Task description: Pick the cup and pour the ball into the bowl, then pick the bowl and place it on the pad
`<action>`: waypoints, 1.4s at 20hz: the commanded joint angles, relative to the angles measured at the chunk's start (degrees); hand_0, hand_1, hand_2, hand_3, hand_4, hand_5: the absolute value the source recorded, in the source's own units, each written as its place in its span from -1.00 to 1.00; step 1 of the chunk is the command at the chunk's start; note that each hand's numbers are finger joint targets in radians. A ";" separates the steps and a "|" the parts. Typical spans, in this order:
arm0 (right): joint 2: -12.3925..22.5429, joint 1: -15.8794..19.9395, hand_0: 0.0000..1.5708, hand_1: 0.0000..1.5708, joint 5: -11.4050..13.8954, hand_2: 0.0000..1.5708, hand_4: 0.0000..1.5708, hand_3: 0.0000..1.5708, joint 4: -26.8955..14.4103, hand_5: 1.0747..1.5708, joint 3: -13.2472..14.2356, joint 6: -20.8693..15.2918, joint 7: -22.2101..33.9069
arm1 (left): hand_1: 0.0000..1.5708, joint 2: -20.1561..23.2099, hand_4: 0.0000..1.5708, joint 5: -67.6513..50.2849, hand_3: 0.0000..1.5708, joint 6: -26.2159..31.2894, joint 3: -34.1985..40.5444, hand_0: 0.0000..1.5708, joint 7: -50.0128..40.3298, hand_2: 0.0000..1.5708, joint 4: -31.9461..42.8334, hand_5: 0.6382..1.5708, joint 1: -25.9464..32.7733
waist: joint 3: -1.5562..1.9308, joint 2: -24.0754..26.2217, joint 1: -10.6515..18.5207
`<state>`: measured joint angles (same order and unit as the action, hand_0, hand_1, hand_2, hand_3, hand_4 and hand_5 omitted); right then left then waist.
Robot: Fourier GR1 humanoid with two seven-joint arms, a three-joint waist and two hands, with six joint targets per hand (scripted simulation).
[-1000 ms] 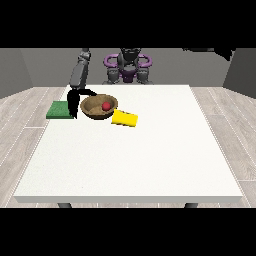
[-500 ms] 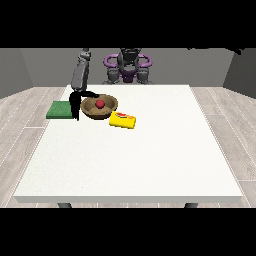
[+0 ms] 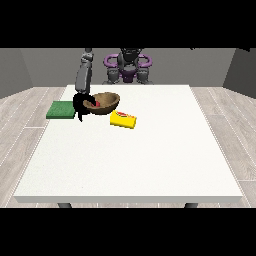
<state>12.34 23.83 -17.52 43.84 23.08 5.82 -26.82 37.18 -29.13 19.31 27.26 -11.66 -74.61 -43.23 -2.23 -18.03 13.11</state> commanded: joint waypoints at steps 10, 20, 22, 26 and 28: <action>9.42 2.36 1.00 1.00 1.71 1.00 0.33 1.00 3.51 0.85 -1.81 -9.36 21.77 | -1.00 0.94 -0.07 -0.02 -1.00 2.69 1.08 -1.00 1.63 -1.00 6.57 1.00 2.95 | 2.01 3.02 -1.17; 19.14 4.82 1.00 1.00 3.58 1.00 0.24 1.00 3.40 0.97 -4.41 -4.11 32.47 | -1.00 6.46 -0.11 -0.82 -1.00 5.26 5.88 -1.00 4.76 -1.00 13.83 0.99 6.64 | 2.22 5.64 -6.89; 23.87 6.51 1.00 1.00 2.90 1.00 0.25 1.00 1.97 1.00 -2.28 -1.12 30.47 | -1.00 8.88 -0.10 -1.56 -1.00 7.75 6.98 -1.00 5.95 -1.00 14.34 0.99 6.40 | 2.25 1.70 -6.28; 23.06 9.05 1.00 1.00 3.85 1.00 0.27 0.82 -0.93 1.00 -2.04 -2.49 27.01 | -1.00 6.09 -0.10 -0.17 -1.00 6.46 6.24 -1.00 10.71 -1.00 12.73 0.98 8.20 | 2.25 -0.11 -6.11; 22.08 10.22 1.00 1.00 3.63 1.00 0.27 0.82 -1.33 1.00 -2.64 -1.93 27.66 | -1.00 6.81 -0.08 2.59 -1.00 2.68 5.18 -1.00 10.35 -1.00 12.18 0.98 7.49 | 2.27 0.40 -8.10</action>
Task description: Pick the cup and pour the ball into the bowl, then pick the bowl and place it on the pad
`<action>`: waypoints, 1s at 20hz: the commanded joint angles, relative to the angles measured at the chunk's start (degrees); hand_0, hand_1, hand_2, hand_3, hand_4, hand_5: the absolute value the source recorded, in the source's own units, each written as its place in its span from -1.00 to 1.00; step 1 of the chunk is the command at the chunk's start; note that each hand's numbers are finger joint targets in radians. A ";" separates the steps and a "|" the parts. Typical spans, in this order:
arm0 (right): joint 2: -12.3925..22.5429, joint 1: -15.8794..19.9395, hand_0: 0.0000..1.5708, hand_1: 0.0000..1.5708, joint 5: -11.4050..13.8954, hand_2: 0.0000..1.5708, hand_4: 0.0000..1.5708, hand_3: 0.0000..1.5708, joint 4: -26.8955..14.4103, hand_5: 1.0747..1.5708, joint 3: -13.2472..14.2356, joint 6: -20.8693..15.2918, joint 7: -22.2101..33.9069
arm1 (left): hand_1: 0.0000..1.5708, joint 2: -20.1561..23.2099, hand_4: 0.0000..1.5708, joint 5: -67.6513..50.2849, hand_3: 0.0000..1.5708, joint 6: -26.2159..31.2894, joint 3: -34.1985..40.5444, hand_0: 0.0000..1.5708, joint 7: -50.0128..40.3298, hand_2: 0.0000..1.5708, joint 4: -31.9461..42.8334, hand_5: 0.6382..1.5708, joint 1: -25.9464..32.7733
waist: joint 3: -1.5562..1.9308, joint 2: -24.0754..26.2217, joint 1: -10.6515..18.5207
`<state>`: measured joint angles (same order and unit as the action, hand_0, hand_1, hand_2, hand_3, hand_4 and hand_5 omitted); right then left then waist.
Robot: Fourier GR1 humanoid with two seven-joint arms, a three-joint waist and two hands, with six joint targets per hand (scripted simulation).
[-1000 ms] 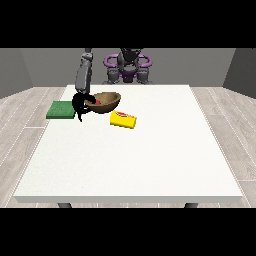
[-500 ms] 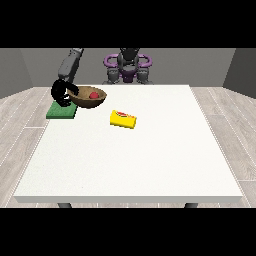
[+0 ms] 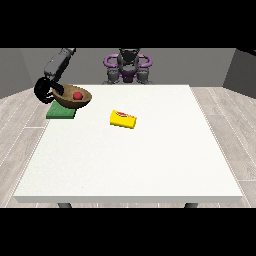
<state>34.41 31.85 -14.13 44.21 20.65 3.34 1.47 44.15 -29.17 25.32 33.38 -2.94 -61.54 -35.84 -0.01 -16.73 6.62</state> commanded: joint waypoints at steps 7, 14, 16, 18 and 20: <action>4.12 3.06 1.00 1.00 -0.28 1.00 0.26 -0.52 -8.96 1.00 3.32 4.64 -10.01 | -1.00 0.08 -0.15 1.48 -1.00 -3.18 0.38 -1.00 5.03 -1.00 -3.61 0.97 1.11 | 0.11 -6.91 -1.45; 12.18 2.25 1.00 1.00 -0.80 1.00 0.26 -1.00 -17.85 1.00 7.41 11.03 -19.14 | -1.00 2.87 -0.12 -4.28 -1.00 -1.92 5.98 -1.00 3.14 -1.00 -10.01 0.98 4.56 | 0.21 -13.18 -1.25; 12.27 2.63 1.00 1.00 -0.66 1.00 0.24 -1.00 -19.03 1.00 7.45 11.85 -20.98 | -1.00 5.32 -0.12 -5.64 -1.00 -1.96 7.92 -1.00 1.86 -1.00 -9.18 0.97 4.46 | 0.18 -14.03 -2.07; 12.39 4.52 1.00 1.00 1.15 1.00 0.25 -1.00 -20.08 1.00 5.87 10.94 -20.47 | -1.00 2.07 -0.12 -5.28 -1.00 -5.06 6.33 -1.00 0.69 -1.00 -13.23 0.97 5.68 | 0.16 -13.10 -2.27; 10.97 4.59 1.00 1.00 1.56 1.00 0.25 -1.00 -19.91 0.99 4.52 11.90 -18.38 | -1.00 0.73 -0.11 -3.77 -1.00 -6.09 5.11 -1.00 1.13 -1.00 -12.53 0.97 6.93 | 0.09 -9.74 -2.88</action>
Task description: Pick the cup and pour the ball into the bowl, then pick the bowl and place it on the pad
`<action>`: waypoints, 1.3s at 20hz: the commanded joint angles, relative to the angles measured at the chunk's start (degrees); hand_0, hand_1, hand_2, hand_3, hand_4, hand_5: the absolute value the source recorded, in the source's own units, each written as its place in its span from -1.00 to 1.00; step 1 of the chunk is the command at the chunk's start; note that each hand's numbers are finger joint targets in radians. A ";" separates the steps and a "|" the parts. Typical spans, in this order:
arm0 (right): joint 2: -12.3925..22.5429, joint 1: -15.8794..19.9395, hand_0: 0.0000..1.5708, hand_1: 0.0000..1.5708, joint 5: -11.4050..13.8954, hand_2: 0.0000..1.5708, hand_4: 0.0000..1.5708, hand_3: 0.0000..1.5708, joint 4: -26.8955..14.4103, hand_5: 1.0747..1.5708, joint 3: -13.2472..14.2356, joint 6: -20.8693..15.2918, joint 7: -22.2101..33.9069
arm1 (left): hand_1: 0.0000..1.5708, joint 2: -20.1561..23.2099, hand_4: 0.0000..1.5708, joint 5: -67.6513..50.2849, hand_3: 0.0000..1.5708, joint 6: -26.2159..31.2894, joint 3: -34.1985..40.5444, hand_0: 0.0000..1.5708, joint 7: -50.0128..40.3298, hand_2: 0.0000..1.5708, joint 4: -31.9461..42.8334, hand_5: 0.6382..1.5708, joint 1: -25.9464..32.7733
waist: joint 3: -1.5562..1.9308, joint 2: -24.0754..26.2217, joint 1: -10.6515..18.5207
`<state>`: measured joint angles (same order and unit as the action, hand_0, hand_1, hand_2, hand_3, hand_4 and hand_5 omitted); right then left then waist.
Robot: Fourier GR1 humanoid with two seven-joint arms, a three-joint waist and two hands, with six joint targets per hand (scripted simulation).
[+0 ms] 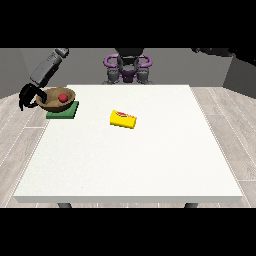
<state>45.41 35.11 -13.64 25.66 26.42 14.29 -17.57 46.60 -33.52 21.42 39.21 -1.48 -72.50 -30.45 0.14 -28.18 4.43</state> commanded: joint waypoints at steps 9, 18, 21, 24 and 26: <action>-5.77 -1.42 1.00 1.00 5.06 1.00 0.26 0.13 -2.25 0.98 -5.93 -1.00 1.13 | -1.00 1.33 -0.15 -1.26 -1.00 2.25 -1.70 -1.00 -2.27 -1.00 4.90 0.96 2.12 | -0.15 7.20 -1.16; -2.29 2.12 0.70 0.70 0.14 1.00 -1.00 0.35 -5.32 1.00 -0.71 -3.96 10.79 | -1.00 1.88 -0.17 -0.39 -1.00 3.86 -1.52 -1.00 0.97 -1.00 7.68 0.93 3.43 | -0.14 9.32 -0.63; 1.41 1.28 -1.00 -1.00 1.95 -1.00 -1.00 -1.00 -6.77 0.77 -1.80 -0.66 9.17 | -1.00 4.07 -0.18 -3.95 -1.00 2.58 -0.63 -1.00 -4.33 -1.00 4.55 0.94 2.33 | -0.05 7.63 -0.39; 0.42 0.42 -1.00 -1.00 2.86 -1.00 -1.00 -1.00 -8.06 0.65 -2.65 -3.20 11.74 | -1.00 -0.10 -0.03 -4.00 -1.00 0.90 -2.92 -1.00 -5.05 -1.00 0.55 0.94 4.14 | -0.06 12.09 0.10; 2.87 2.45 -1.00 -1.00 3.14 -1.00 -1.00 -1.00 -8.92 0.60 -2.97 -2.25 16.20 | -1.00 -5.03 0.25 -6.84 -1.00 -1.03 -6.74 -1.00 -9.71 -1.00 -4.30 1.00 3.12 | 0.00 17.11 -0.17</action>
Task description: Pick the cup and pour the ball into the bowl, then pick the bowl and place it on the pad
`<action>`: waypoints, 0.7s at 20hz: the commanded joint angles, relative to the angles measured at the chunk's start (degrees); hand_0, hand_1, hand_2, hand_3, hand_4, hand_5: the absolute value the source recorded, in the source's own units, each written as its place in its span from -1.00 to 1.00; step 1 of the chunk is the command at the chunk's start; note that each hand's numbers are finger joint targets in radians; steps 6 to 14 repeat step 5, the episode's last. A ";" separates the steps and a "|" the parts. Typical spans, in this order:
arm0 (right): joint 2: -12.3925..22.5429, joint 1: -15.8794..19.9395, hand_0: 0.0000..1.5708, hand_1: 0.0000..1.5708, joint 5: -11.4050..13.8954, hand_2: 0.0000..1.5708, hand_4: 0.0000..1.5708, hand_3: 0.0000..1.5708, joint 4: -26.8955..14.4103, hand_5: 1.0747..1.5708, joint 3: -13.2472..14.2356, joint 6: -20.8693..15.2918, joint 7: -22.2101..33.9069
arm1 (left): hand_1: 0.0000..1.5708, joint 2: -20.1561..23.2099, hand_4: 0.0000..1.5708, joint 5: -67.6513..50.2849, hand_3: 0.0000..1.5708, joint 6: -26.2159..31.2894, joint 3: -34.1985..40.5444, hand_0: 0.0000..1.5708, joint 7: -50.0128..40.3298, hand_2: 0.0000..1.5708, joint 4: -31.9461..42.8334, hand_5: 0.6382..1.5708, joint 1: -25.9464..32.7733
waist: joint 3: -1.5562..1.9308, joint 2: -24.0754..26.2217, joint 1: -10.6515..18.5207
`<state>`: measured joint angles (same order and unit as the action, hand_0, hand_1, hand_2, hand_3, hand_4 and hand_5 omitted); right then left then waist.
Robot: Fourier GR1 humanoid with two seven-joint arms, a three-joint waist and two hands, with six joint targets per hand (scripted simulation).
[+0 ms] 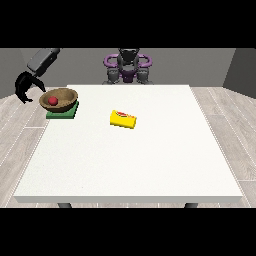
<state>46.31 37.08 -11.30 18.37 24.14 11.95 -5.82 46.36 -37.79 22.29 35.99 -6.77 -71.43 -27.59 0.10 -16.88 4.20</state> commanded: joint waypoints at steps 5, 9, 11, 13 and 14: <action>-3.39 5.23 -1.00 -1.00 0.36 -1.00 -0.11 -1.00 6.46 -0.42 -3.26 4.16 4.36 | -1.00 -6.68 0.25 3.77 -1.00 -4.35 -7.20 -1.00 -5.05 -1.00 1.51 1.00 3.94 | -0.35 18.97 -5.13; -3.39 5.23 -1.00 -1.00 0.36 -1.00 -0.11 -1.00 6.46 -0.42 -3.26 4.16 4.36 | -1.00 -6.68 0.25 3.77 -1.00 -4.35 -7.20 -1.00 -5.05 -1.00 1.51 1.00 3.94 | -0.35 18.97 -5.13; -3.39 5.23 -1.00 -1.00 0.36 -1.00 -0.11 -1.00 6.46 -0.42 -3.26 4.16 4.36 | -1.00 -6.68 0.25 3.77 -1.00 -4.35 -7.20 -1.00 -5.05 -1.00 1.51 1.00 3.94 | -0.35 18.97 -5.13; -3.39 5.23 -1.00 -1.00 0.36 -1.00 -0.11 -1.00 6.46 -0.42 -3.26 4.16 4.36 | -1.00 -6.68 0.25 3.77 -1.00 -4.35 -7.20 -1.00 -5.05 -1.00 1.51 1.00 3.94 | -0.35 18.97 -5.13; -3.39 5.23 -1.00 -1.00 0.36 -1.00 -0.11 -1.00 6.46 -0.42 -3.26 4.16 4.36 | -1.00 -6.68 0.25 3.77 -1.00 -4.35 -7.20 -1.00 -5.05 -1.00 1.51 1.00 3.94 | -0.35 18.97 -5.13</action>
